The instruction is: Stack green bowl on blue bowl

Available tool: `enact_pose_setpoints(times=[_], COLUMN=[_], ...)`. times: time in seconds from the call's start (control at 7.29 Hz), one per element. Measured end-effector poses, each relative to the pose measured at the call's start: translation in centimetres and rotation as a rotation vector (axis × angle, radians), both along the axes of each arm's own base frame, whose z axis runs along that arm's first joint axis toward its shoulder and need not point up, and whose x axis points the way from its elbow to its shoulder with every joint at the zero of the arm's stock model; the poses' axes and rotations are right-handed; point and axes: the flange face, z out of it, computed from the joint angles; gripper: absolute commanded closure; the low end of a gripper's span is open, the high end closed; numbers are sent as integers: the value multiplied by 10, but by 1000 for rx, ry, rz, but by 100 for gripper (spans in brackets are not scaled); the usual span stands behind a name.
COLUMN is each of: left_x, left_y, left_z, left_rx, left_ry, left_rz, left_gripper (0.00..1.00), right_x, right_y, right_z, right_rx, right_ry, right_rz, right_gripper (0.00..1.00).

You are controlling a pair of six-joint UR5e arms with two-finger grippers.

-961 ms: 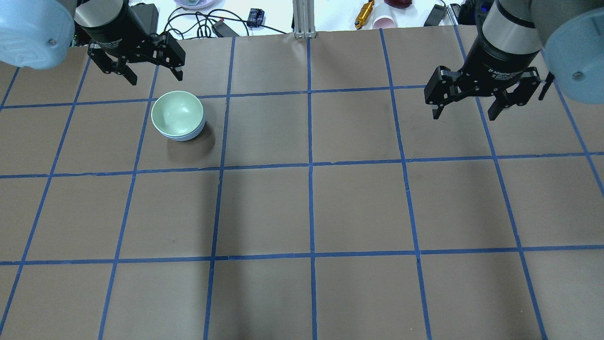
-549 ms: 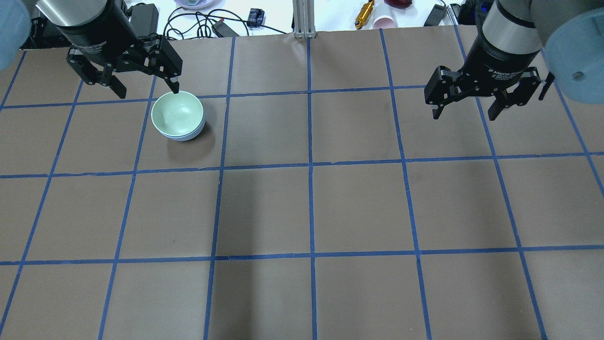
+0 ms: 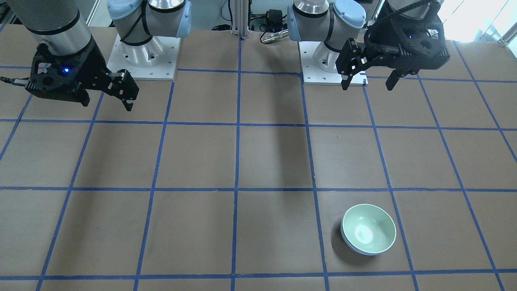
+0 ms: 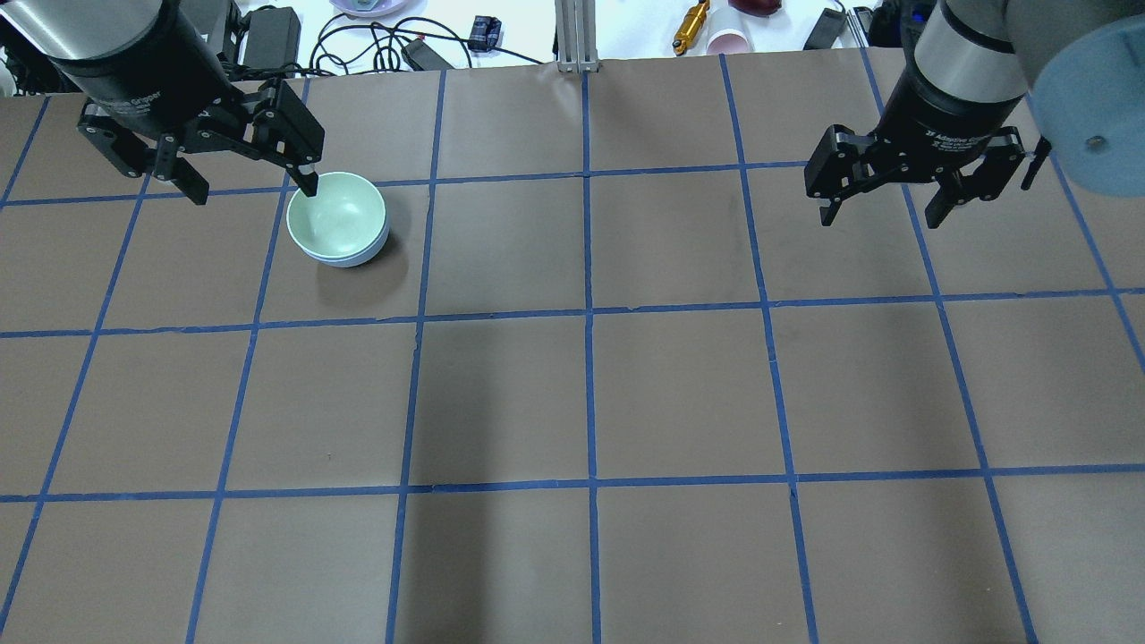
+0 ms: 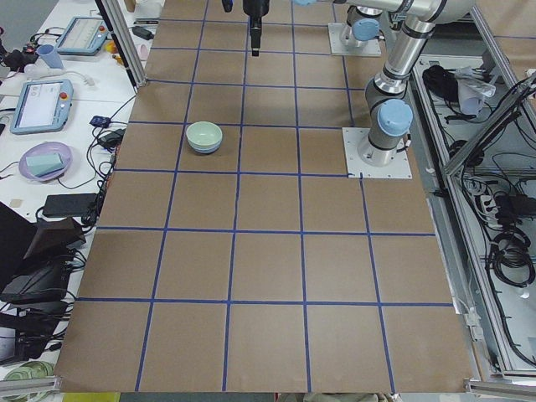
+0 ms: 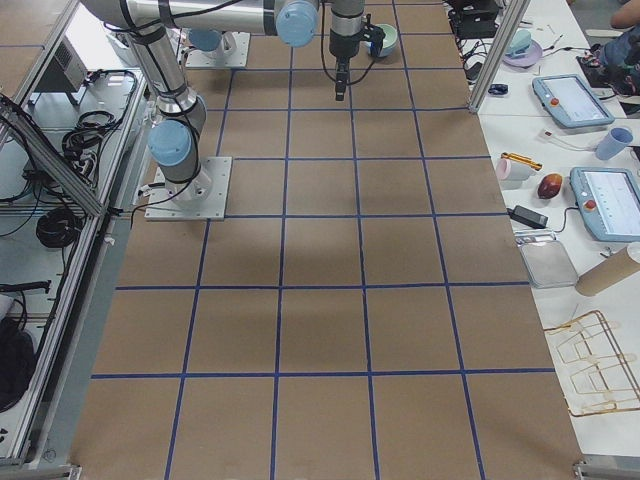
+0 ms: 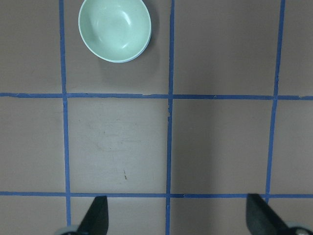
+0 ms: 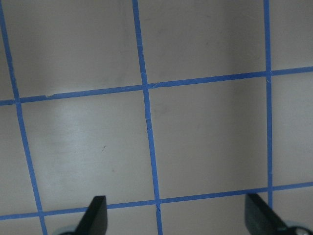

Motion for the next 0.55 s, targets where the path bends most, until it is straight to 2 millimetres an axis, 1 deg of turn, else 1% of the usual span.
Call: enact_pose_setpoints(times=[0.27, 0.55], left_x=[-1, -2], left_y=[-5, -7], left_z=[-6, -7], left_rx=[8, 5], left_ry=[-2, -2], left_rz=[-2, -5], left_gripper=[0, 0], right_x=[0, 0], right_y=[0, 0], right_z=[0, 0], right_rx=[0, 0], right_ry=[0, 0], right_rz=[0, 0], right_gripper=[0, 0])
